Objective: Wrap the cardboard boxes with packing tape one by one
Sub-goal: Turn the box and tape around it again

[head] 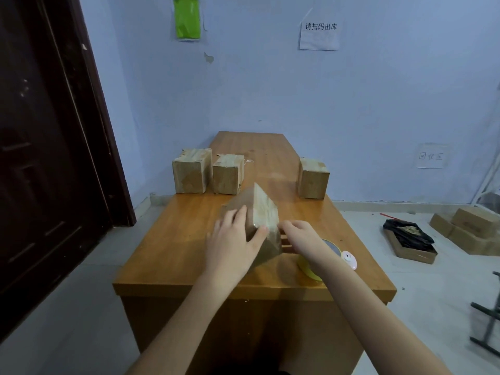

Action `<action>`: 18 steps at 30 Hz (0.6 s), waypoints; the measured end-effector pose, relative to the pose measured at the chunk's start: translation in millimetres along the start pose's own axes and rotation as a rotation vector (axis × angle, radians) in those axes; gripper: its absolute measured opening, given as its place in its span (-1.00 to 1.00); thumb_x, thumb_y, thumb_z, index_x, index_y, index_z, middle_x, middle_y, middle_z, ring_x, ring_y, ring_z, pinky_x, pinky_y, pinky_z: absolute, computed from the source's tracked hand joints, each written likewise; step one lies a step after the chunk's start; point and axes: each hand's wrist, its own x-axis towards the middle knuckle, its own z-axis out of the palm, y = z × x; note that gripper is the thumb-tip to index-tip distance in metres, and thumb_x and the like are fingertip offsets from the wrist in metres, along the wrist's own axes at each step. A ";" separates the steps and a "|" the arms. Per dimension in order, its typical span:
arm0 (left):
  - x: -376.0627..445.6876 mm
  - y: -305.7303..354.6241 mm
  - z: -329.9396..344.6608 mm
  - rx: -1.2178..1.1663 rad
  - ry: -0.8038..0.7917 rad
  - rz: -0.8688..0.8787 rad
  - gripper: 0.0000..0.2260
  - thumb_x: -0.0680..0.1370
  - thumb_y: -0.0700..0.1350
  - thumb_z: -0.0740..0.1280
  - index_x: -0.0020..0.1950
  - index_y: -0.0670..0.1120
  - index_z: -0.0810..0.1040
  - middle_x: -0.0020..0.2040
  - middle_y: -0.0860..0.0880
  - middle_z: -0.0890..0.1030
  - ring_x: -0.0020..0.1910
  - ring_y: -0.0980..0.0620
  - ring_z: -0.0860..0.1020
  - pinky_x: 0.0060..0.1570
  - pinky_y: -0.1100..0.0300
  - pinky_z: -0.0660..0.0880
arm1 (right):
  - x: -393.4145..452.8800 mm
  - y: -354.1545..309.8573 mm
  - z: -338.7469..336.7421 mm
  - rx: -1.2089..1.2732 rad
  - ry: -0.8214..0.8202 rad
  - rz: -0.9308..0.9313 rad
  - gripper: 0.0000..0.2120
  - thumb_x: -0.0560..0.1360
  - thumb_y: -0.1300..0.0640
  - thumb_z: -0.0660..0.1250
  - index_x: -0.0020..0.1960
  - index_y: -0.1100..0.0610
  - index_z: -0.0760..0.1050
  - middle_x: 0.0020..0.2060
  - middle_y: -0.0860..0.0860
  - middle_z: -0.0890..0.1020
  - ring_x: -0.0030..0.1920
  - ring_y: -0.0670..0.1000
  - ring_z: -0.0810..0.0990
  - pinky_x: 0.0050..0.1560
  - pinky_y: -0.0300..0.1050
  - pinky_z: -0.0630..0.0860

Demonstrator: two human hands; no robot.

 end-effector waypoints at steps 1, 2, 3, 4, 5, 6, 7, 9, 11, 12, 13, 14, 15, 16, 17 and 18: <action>-1.0 2.2 -0.3 0.106 0.037 0.042 -0.43 0.55 0.26 0.07 0.49 0.03 0.19 0.44 0.04 0.30 0.38 0.03 0.28 0.33 0.01 0.28 | -1.3 1.2 1.6 0.002 -0.036 0.013 -0.63 0.61 0.04 0.12 0.13 0.32 0.51 0.04 0.25 0.59 0.02 0.12 0.61 -0.02 -0.06 0.62; -2.4 4.9 0.2 0.196 0.058 0.079 -0.44 0.55 0.26 0.05 0.49 0.03 0.20 0.44 0.04 0.31 0.40 0.03 0.27 0.34 0.02 0.24 | -2.6 2.4 3.6 0.006 -0.068 0.022 -0.63 0.62 0.03 0.11 0.11 0.29 0.52 0.02 0.22 0.61 -0.03 0.08 0.62 -0.12 -0.11 0.63; -4.0 7.3 1.4 0.261 0.057 0.110 -0.44 0.55 0.26 0.05 0.48 0.03 0.21 0.44 0.04 0.31 0.40 0.02 0.26 0.34 0.03 0.22 | -3.1 4.3 5.6 0.006 -0.089 0.032 -0.64 0.62 0.02 0.10 0.07 0.26 0.53 -0.01 0.18 0.62 -0.09 0.04 0.63 -0.24 -0.17 0.61; -6.2 8.6 3.5 0.300 0.038 0.131 -0.44 0.55 0.26 0.05 0.49 0.02 0.21 0.45 0.03 0.30 0.41 0.01 0.25 0.35 0.03 0.21 | -3.1 6.8 7.1 -0.007 -0.097 0.047 -0.66 0.63 0.01 0.09 0.03 0.23 0.53 -0.03 0.15 0.62 -0.13 0.03 0.63 -0.33 -0.21 0.58; -8.6 8.5 6.6 0.319 0.015 0.141 -0.44 0.55 0.25 0.05 0.49 0.02 0.20 0.46 0.02 0.29 0.42 0.00 0.23 0.37 0.03 0.19 | -3.3 9.5 8.2 -0.030 -0.103 0.064 -0.67 0.62 0.01 0.08 0.01 0.21 0.51 -0.04 0.14 0.62 -0.14 0.03 0.63 -0.37 -0.23 0.55; -11.4 7.0 9.6 0.328 -0.007 0.145 -0.44 0.56 0.24 0.05 0.49 0.01 0.19 0.46 0.02 0.28 0.43 0.00 0.22 0.37 0.03 0.18 | -3.2 12.4 8.7 -0.059 -0.114 0.083 -0.68 0.62 0.00 0.08 0.00 0.20 0.50 -0.04 0.13 0.61 -0.15 0.04 0.62 -0.38 -0.23 0.54; -14.2 5.0 12.2 0.334 -0.021 0.147 -0.44 0.56 0.23 0.04 0.50 0.01 0.18 0.47 0.01 0.27 0.43 0.01 0.22 0.38 0.05 0.17 | -4.0 14.3 9.1 -0.087 -0.130 0.102 -0.69 0.62 0.00 0.08 -0.01 0.20 0.48 -0.07 0.12 0.59 -0.17 0.04 0.61 -0.40 -0.25 0.54; -18.2 0.3 15.4 0.344 -0.031 0.165 -0.44 0.56 0.24 0.03 0.50 0.01 0.17 0.48 0.02 0.26 0.44 0.02 0.20 0.39 0.07 0.14 | -4.8 17.2 9.2 -0.145 -0.145 0.105 -0.70 0.62 0.03 0.08 -0.11 0.19 0.46 -0.19 0.07 0.54 -0.25 0.02 0.55 -0.41 -0.26 0.53; -20.6 -0.5 17.2 0.356 -0.051 0.213 -0.43 0.55 0.27 0.04 0.50 0.03 0.18 0.48 0.04 0.26 0.45 0.03 0.20 0.40 0.07 0.12 | -1.2 18.1 8.2 -0.214 -0.102 0.062 -0.69 0.61 0.09 0.09 -0.16 0.24 0.48 -0.25 0.10 0.52 -0.24 0.06 0.53 -0.23 -0.06 0.58; -21.8 0.7 18.1 0.374 -0.070 0.247 -0.41 0.54 0.30 0.04 0.49 0.03 0.19 0.47 0.04 0.27 0.44 0.03 0.20 0.40 0.07 0.11 | 1.9 17.8 7.3 -0.226 -0.046 0.031 -0.67 0.60 0.13 0.09 -0.12 0.32 0.50 -0.24 0.13 0.53 -0.21 0.10 0.53 -0.10 0.07 0.59; -23.0 2.1 19.3 0.398 -0.086 0.280 -0.39 0.53 0.32 0.03 0.49 0.03 0.20 0.47 0.04 0.28 0.44 0.03 0.20 0.40 0.07 0.10 | 5.5 16.8 5.6 -0.220 0.025 -0.004 -0.66 0.60 0.14 0.09 -0.03 0.40 0.50 -0.20 0.18 0.55 -0.18 0.14 0.53 -0.01 0.16 0.56; -24.4 3.1 20.2 0.416 -0.098 0.305 -0.37 0.52 0.34 0.02 0.49 0.02 0.20 0.46 0.04 0.28 0.45 0.02 0.20 0.41 0.07 0.09 | 8.9 14.7 3.6 -0.214 0.097 -0.043 -0.64 0.60 0.14 0.08 0.05 0.43 0.49 -0.14 0.21 0.57 -0.14 0.16 0.54 0.03 0.21 0.53; -25.4 3.5 20.5 0.424 -0.104 0.318 -0.36 0.52 0.35 0.00 0.48 0.01 0.21 0.46 0.03 0.29 0.45 0.02 0.20 0.41 0.08 0.08 | 10.7 11.3 1.5 -0.220 0.153 -0.091 -0.64 0.60 0.13 0.08 0.12 0.40 0.48 -0.05 0.22 0.59 -0.10 0.15 0.56 0.02 0.18 0.55; -25.7 3.2 19.7 0.421 -0.105 0.322 -0.35 0.51 0.36 -0.01 0.48 0.02 0.23 0.46 0.04 0.30 0.45 0.03 0.21 0.41 0.09 0.07 | 11.3 7.1 -0.6 -0.248 0.187 -0.148 -0.64 0.60 0.10 0.08 0.18 0.33 0.47 0.06 0.19 0.59 -0.06 0.09 0.55 -0.05 0.05 0.56; -25.0 2.7 18.4 0.408 -0.103 0.323 -0.36 0.51 0.37 -0.01 0.47 0.03 0.25 0.45 0.06 0.32 0.44 0.06 0.21 0.42 0.10 0.05 | 12.3 2.9 -2.5 -0.295 0.196 -0.207 -0.65 0.59 0.08 0.09 0.25 0.24 0.46 0.16 0.13 0.55 -0.02 0.00 0.53 -0.06 -0.13 0.50; -23.8 1.7 16.1 0.391 -0.100 0.324 -0.37 0.50 0.38 -0.01 0.45 0.05 0.27 0.43 0.08 0.33 0.43 0.09 0.22 0.43 0.11 0.03 | 14.7 -0.9 -3.8 -0.348 0.183 -0.259 -0.63 0.59 0.05 0.11 0.32 0.16 0.42 0.26 0.07 0.50 0.07 -0.04 0.50 -0.01 -0.22 0.40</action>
